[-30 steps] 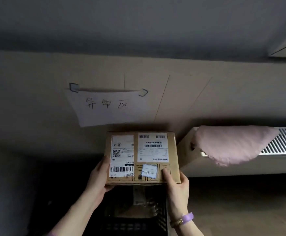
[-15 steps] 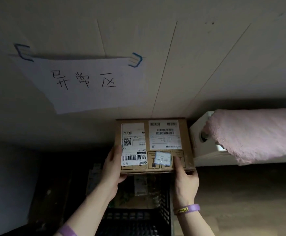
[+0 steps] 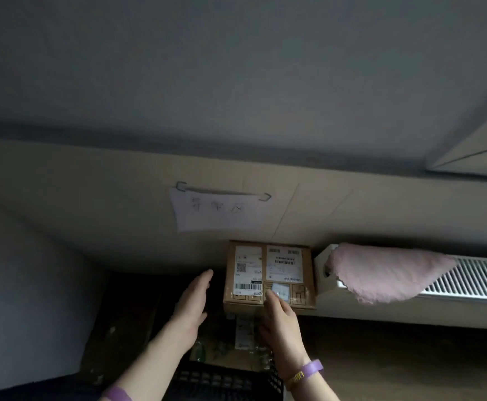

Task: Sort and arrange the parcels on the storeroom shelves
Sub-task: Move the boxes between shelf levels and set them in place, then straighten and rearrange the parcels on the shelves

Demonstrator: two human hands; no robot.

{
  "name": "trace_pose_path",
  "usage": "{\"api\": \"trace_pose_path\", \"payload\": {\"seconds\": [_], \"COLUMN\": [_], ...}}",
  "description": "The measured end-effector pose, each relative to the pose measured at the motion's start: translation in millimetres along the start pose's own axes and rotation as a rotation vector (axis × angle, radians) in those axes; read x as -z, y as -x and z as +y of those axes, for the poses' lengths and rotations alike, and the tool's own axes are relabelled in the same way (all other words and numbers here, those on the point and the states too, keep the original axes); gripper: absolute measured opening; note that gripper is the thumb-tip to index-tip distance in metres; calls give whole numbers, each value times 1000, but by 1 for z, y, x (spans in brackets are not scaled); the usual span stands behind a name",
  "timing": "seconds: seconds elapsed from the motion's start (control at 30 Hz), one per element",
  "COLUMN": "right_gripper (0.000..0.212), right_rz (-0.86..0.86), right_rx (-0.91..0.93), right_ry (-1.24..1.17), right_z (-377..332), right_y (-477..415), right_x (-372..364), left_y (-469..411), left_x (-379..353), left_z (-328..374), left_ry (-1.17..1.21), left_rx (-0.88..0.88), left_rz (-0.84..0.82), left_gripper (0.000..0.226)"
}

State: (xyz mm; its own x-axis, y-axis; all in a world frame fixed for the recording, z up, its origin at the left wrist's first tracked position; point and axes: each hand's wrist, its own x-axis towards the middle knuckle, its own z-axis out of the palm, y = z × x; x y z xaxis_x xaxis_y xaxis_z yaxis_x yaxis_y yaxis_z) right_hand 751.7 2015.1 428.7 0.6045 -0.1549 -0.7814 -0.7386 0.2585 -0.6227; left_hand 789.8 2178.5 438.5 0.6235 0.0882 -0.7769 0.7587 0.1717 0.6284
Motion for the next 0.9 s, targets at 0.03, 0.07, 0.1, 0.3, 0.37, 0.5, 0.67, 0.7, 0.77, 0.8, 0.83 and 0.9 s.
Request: {"api": "trace_pose_path", "payload": {"seconds": [0.03, 0.07, 0.1, 0.3, 0.37, 0.5, 0.67, 0.7, 0.77, 0.8, 0.83, 0.9], "right_gripper": [41, 42, 43, 34, 43, 44, 47, 47, 46, 46, 46, 47], "right_rz": [-27, -40, -43, -155, -215, -405, -702, -766, -879, -935, -995, -1121], "right_rx": [51, 112, 181, 516, 592, 713, 773, 782, 789, 793, 797, 790], "right_ry": [57, 119, 170, 301, 359, 428, 578, 606, 641, 655, 671, 712], "right_z": [-19, -40, -60, -157, -177, -191, -159, -149, -126, -114, -100, -70], "right_y": [16, 31, 47, 142, 172, 231, 306, 323, 357, 375, 392, 427], "right_x": [-10, -20, -30, -79, -92, -123, -154, -160, -171, -175, -179, -184], "left_y": [17, 33, 50, 156, 191, 262, 349, 368, 407, 427, 447, 487], "left_x": [4, 7, 10, 34, 49, 86, 131, 140, 157, 165, 173, 186], "left_z": [15, 31, 47, 132, 149, 155, 117, 105, 80, 67, 52, 22], "left_ry": [13, 25, 35, 62, 91, 172, 286, 304, 332, 343, 362, 411], "left_rx": [-34, -68, -103, -335, -421, -567, -625, -630, -641, -647, -655, -674], "left_rz": [1, 6, 10, 19, 73, 241, 490, 536, 637, 688, 735, 827], "left_gripper": [57, 55, 53, 21, 20, 16, 26, 31, 31, 29, 26, 21]}}
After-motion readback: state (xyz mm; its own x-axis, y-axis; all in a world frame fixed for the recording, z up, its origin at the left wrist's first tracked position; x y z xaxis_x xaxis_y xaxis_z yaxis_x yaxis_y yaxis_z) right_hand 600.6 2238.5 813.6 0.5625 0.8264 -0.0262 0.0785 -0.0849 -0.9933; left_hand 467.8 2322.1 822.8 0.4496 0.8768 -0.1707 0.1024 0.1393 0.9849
